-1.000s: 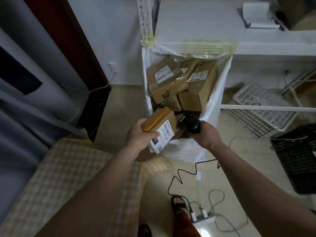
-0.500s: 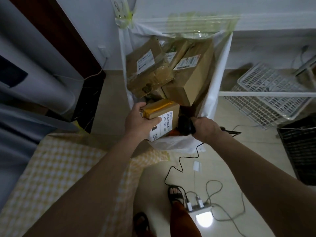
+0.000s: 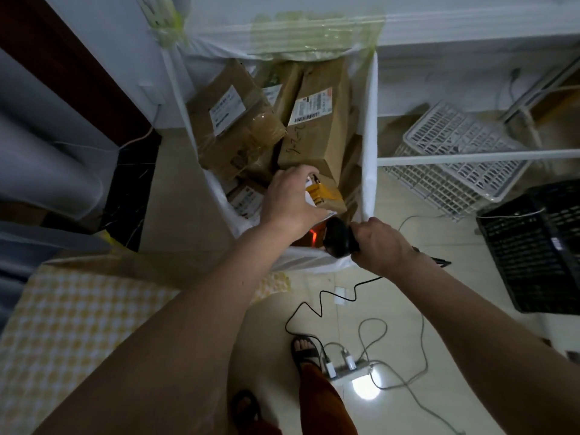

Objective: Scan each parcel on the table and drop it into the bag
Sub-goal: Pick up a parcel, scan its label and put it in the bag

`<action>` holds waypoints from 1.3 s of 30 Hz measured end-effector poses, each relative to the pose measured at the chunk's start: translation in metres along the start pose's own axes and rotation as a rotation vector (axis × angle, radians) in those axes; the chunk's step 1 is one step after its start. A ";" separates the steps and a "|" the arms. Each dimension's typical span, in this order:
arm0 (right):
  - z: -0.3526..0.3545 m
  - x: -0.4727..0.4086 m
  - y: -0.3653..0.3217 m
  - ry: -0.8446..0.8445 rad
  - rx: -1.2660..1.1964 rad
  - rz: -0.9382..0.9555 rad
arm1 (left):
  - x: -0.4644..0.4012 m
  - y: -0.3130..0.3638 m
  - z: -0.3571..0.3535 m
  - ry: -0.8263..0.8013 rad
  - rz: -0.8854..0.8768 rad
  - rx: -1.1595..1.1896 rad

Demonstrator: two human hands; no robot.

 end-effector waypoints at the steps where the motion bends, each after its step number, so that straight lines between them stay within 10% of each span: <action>1: 0.001 0.002 0.002 0.003 -0.002 0.002 | -0.004 0.003 -0.001 -0.001 0.013 0.019; 26: 0.004 0.005 0.032 0.028 -0.167 0.028 | -0.042 0.012 -0.083 -0.186 0.115 -0.103; 32: 0.006 0.007 0.034 0.075 -0.234 0.008 | -0.035 -0.012 -0.048 0.289 0.255 0.257; 39: 0.005 0.005 0.037 0.091 -0.260 -0.024 | -0.059 0.011 -0.061 -0.157 0.047 0.377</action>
Point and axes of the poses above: each hand's wrist, its own x-axis away from the middle knuckle, its own z-axis out of the back of the hand, y = z × x, the point moved 4 cm from there along -x, towards the middle knuckle, and after that the axes turned 11 degrees about -x, right-handed, at the moved point
